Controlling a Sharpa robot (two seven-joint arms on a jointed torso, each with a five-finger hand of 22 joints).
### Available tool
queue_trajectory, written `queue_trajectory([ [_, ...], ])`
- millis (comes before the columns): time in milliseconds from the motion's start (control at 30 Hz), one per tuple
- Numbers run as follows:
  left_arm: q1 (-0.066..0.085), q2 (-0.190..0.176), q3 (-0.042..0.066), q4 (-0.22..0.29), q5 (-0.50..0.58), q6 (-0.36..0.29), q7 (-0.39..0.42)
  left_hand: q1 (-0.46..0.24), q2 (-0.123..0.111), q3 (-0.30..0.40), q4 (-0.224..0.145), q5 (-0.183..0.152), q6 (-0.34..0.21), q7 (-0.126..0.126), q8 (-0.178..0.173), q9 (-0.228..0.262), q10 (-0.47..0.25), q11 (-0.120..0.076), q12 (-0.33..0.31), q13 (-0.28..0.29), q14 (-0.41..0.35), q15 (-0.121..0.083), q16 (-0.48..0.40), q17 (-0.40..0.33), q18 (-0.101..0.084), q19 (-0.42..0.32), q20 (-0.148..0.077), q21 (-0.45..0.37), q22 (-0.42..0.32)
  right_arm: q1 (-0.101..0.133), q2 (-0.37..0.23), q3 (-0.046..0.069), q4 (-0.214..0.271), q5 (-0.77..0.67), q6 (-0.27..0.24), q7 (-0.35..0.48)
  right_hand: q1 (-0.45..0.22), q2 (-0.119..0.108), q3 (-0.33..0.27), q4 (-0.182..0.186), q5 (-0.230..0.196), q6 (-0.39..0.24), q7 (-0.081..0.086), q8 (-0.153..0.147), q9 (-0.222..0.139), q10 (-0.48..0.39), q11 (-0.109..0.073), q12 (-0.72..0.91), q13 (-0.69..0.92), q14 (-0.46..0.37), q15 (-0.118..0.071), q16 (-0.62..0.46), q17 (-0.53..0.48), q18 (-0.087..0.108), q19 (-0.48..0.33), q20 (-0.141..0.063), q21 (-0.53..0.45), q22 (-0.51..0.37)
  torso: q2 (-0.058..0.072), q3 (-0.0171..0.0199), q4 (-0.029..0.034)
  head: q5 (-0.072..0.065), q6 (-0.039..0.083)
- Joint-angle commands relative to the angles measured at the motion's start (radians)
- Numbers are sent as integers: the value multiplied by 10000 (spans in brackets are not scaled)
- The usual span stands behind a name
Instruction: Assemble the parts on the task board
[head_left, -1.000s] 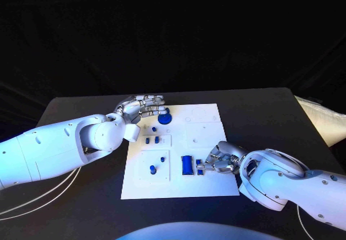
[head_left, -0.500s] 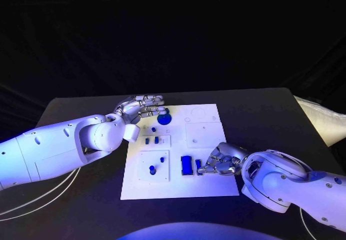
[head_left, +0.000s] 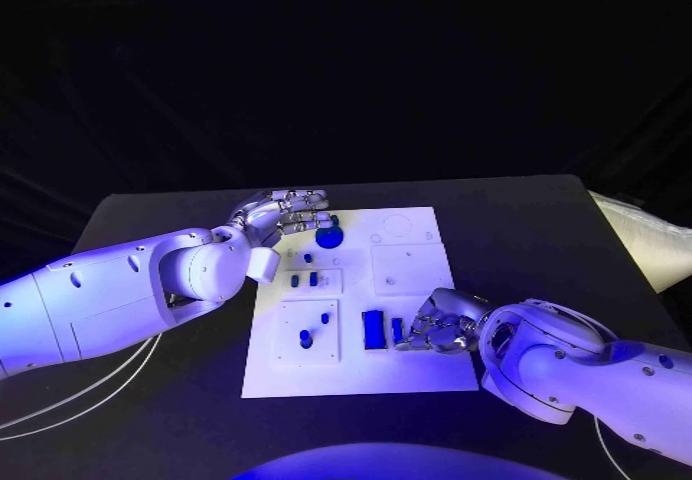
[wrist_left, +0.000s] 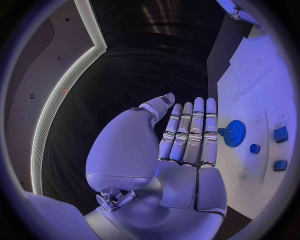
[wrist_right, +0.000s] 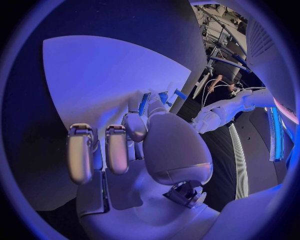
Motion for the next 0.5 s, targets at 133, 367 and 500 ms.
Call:
queue_trajectory([
  [133, 2, 2, 6, 18, -30, 197, 64, 29, 79, -4, -33, 12, 22, 1, 67, -6, 55, -35, 58, -11, 84, -16, -51, -9, 184, 67, 4, -32, -9, -66, 54, -9, -298, -436, 7, -244, 97, 212, -16, -51, 96, 1, -12, 56, 4, 101, 4, 174, 89, 710, -32, -5, 993, -35, 0, -66, -31, 1122, 6, 4, 5, 2, -11],
  [367, 2, -3, 6, 2, -30, 193, 60, 29, 79, -4, -33, 12, 22, 1, 67, -6, 55, -35, 58, -11, 84, -16, -51, -9, 184, 67, 4, -32, -9, -75, 38, -7, -330, -438, -184, -131, -8, 278, -122, 27, 160, -3, -9, 53, 17, 110, 6, 173, 94, 706, -35, -21, 972, -35, 0, -72, -33, 1122, -7, 0, -1, 11, -11],
  [500, 1, 2, 6, -11, -30, 196, 56, 29, 79, -4, -33, 12, 22, 1, 67, -6, 55, -35, 58, -11, 84, -16, -51, -9, 184, 67, 4, -32, -9, -75, -49, -4, -193, -179, -350, 153, -161, 229, -322, 131, 327, -54, 13, 23, 22, 63, 24, 56, 30, 693, -23, -68, 912, -20, -43, -68, -75, 1065, -8, 5, -11, -1, 3],
])
